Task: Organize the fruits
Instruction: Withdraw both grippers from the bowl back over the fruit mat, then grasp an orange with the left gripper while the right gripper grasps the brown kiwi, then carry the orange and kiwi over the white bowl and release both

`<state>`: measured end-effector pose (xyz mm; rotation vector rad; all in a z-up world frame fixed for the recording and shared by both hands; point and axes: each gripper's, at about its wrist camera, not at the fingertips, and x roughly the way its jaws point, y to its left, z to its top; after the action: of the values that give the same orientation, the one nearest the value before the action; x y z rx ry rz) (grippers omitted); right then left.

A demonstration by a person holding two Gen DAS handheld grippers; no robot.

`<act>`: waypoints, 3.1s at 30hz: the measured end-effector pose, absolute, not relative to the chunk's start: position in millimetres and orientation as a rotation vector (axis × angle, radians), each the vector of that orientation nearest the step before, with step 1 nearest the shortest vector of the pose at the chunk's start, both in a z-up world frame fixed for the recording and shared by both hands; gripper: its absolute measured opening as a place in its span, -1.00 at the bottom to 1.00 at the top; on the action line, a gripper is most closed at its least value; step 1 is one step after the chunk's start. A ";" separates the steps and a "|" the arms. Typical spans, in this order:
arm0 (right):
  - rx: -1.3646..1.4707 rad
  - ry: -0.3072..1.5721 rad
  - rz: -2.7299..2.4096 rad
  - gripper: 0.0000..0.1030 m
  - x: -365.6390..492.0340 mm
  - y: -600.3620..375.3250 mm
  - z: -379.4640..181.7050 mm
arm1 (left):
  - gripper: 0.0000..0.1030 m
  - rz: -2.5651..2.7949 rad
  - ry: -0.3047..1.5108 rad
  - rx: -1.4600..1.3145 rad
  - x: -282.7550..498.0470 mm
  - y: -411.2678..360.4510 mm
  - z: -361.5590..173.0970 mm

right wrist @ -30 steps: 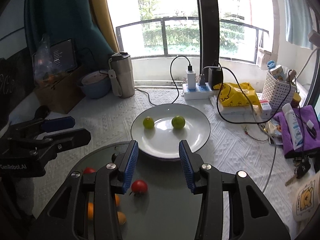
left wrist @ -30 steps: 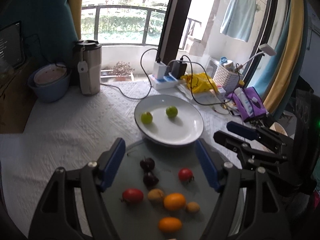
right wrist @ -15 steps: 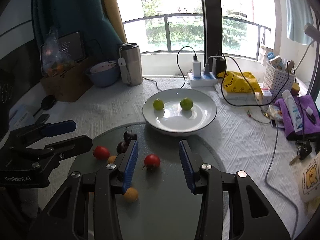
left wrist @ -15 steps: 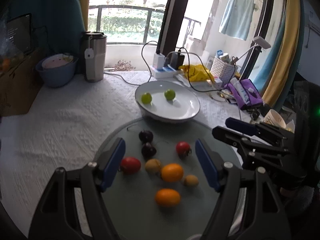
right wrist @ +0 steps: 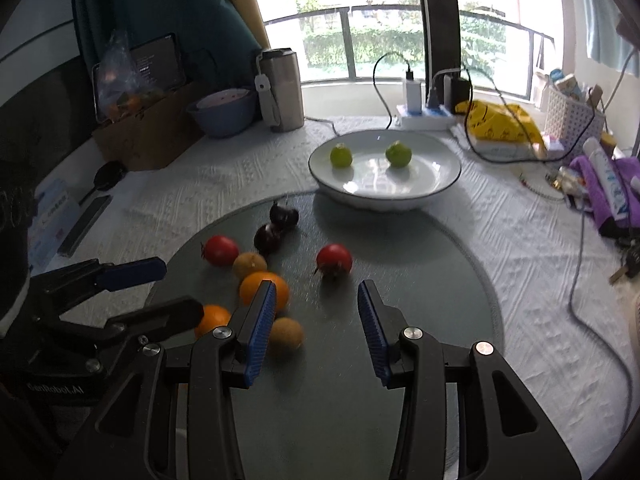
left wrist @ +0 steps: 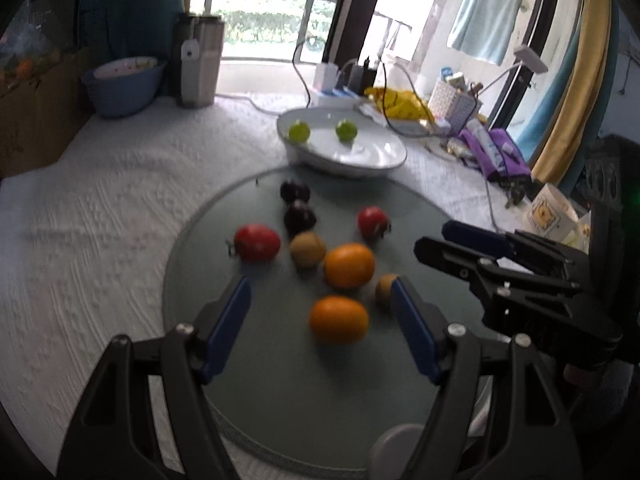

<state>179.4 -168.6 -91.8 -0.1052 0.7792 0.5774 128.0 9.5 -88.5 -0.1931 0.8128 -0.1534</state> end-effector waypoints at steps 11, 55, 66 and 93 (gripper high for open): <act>-0.114 0.817 0.644 -0.13 174.6 -160.7 -106.9 | 0.43 -0.134 0.846 -0.205 123.8 7.1 -107.0; -0.058 0.837 0.721 -0.49 188.1 -185.7 -113.2 | -0.22 -0.179 0.922 -0.122 138.5 -31.0 -112.9; -0.049 0.807 0.699 -0.49 200.4 -200.4 -99.5 | -0.22 -0.185 0.868 -0.072 145.4 -38.8 -87.1; -0.038 0.774 0.656 -0.49 266.7 -208.2 -75.6 | -0.22 -0.186 0.852 -0.036 231.5 -24.6 -61.1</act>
<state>266.7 -208.2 -75.6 -0.0378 0.7742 0.6565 231.5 -24.6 -61.1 -0.0357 0.8516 -0.1856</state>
